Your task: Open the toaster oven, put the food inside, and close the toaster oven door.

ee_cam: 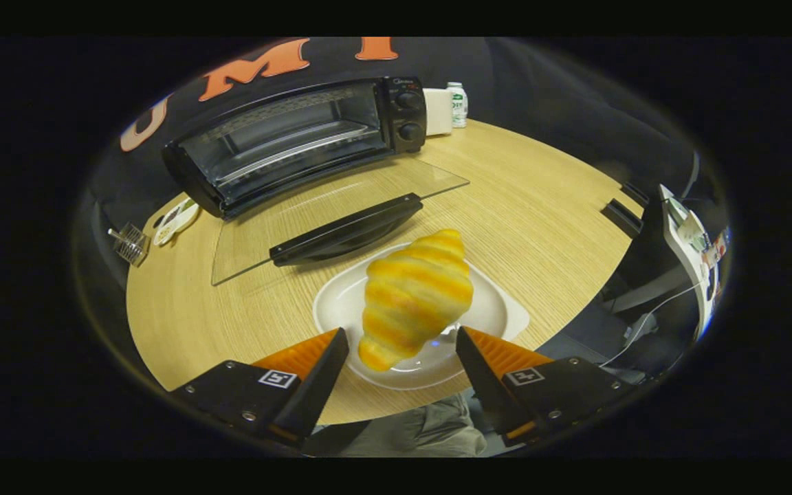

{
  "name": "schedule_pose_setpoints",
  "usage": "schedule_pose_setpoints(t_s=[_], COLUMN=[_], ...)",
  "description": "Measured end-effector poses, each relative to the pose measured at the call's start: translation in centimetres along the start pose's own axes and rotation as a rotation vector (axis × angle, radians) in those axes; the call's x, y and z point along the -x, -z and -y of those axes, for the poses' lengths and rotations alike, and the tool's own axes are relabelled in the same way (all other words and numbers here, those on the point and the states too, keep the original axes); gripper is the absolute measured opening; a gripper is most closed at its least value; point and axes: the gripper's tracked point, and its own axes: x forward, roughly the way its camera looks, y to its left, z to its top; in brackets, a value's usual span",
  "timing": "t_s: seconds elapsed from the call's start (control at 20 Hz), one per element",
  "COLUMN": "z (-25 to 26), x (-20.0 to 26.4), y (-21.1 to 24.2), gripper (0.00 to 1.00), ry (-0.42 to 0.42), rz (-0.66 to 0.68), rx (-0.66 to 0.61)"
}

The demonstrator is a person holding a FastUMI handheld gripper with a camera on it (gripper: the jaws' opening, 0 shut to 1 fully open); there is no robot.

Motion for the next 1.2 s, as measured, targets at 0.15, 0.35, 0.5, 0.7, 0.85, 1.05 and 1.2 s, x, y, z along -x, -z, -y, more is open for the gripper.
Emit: schedule_pose_setpoints(t_s=[0.15, 0.35, 0.5, 0.7, 0.85, 1.05, 1.2], z=[-0.3, -0.9, -1.1, -0.8, -0.6, -0.8, -1.6], x=[-0.2, -0.1, 0.5, 2.3, 4.2, 6.3, 6.9], y=[0.2, 0.3, 0.3, -0.8, -2.1, -4.8, -6.9], gripper=[0.72, 0.52, 0.4, 0.32, 0.32, 0.32, 0.32], ry=[0.007, -0.02, -0.055, -0.122, -0.187, -0.286, -0.361], rz=[-0.017, -0.027, -0.023, -0.013, 0.005, 0.043, 0.065], rx=[-0.002, -0.046, -0.082, -0.164, -0.23, -0.302, -0.333])
